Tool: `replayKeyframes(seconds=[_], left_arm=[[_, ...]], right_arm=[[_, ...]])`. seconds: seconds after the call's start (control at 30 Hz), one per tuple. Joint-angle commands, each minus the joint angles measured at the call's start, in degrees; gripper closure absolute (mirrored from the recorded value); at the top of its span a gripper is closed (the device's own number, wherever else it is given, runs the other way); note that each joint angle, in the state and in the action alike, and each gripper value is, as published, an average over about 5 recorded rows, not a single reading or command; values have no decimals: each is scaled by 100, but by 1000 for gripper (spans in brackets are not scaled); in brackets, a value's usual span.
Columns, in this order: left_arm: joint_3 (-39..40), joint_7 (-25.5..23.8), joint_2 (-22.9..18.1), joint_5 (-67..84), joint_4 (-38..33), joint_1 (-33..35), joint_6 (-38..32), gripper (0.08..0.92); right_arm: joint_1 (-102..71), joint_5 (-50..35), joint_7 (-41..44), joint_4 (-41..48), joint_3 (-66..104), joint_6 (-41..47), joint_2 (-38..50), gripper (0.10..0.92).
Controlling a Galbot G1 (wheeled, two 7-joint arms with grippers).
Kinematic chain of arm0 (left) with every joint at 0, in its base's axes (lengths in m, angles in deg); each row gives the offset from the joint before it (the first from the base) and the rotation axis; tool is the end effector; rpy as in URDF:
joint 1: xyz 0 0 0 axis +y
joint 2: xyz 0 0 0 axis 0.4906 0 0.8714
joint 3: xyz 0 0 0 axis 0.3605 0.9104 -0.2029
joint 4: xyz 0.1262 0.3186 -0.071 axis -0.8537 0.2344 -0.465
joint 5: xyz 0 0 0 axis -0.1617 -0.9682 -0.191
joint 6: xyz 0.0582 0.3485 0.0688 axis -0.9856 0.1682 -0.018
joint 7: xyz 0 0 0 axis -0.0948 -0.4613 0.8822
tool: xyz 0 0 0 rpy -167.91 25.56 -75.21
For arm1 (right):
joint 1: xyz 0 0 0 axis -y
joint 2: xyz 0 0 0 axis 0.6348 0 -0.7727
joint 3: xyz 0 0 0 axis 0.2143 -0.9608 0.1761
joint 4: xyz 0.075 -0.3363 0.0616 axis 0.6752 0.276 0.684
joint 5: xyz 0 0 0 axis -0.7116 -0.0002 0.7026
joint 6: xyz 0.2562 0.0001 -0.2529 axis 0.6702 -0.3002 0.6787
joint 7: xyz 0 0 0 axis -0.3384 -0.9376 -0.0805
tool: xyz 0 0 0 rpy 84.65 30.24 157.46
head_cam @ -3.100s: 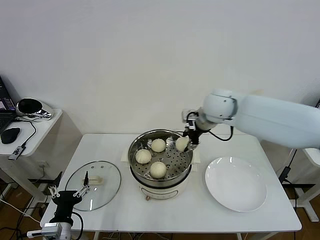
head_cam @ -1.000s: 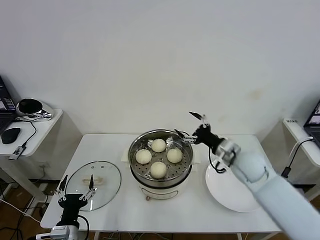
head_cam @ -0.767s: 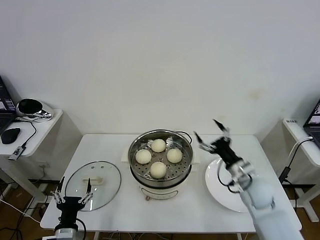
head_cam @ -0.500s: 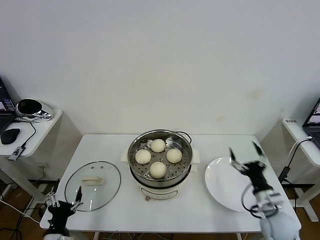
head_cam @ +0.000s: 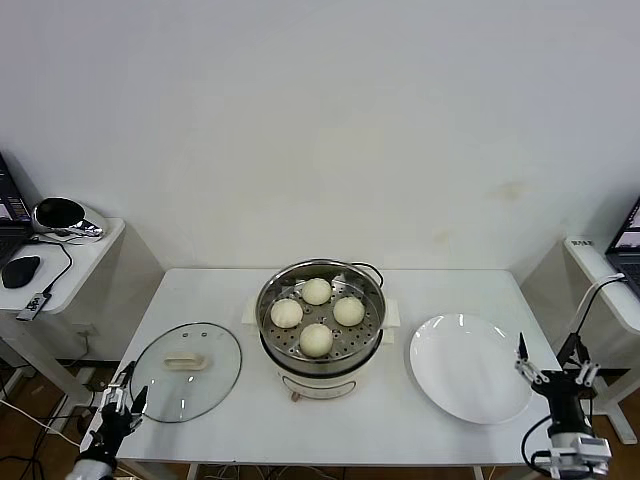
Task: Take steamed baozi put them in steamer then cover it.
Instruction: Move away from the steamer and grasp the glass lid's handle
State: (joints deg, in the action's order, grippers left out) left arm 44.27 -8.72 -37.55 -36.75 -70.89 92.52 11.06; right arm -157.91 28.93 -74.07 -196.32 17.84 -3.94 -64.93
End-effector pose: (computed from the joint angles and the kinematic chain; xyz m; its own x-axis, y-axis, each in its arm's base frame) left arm 0.1711 0.2063 -0.3889 -0.9894 0.0007 0.1453 0.1450 -0.0584 0.9877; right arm 0.1733 -0.1726 -0.3385 -0.9676 0.2130 -0.1353 0.2413 0.9381 -0.2486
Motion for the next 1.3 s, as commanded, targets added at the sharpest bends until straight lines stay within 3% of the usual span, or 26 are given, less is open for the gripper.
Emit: replayKeyframes(seconds=[0.03,0.57,1.07,1.17,1.3], left_arm=[[521,90,239,-736,769,-863,-176,177],[1195,-59,289,-582,1447,-1944,-280,177],[1423,-64,247,-485,2021,-2440,-300,177],[1435,-90,260,-410,2062,-2450,-310,207],[1471,-140,252,-308,2184,-2491,-336,311]], right_arm=[[-277,154,-165,-33,171,-128,-279,203],[-455,200,-201,-211,180,-245,-386,203],[-510,206,-188,-245,187,-282,-414,203],[-515,208,-187,-229,187,-288,-414,203],[-516,215,-186,-220,173,-290,-425,203]])
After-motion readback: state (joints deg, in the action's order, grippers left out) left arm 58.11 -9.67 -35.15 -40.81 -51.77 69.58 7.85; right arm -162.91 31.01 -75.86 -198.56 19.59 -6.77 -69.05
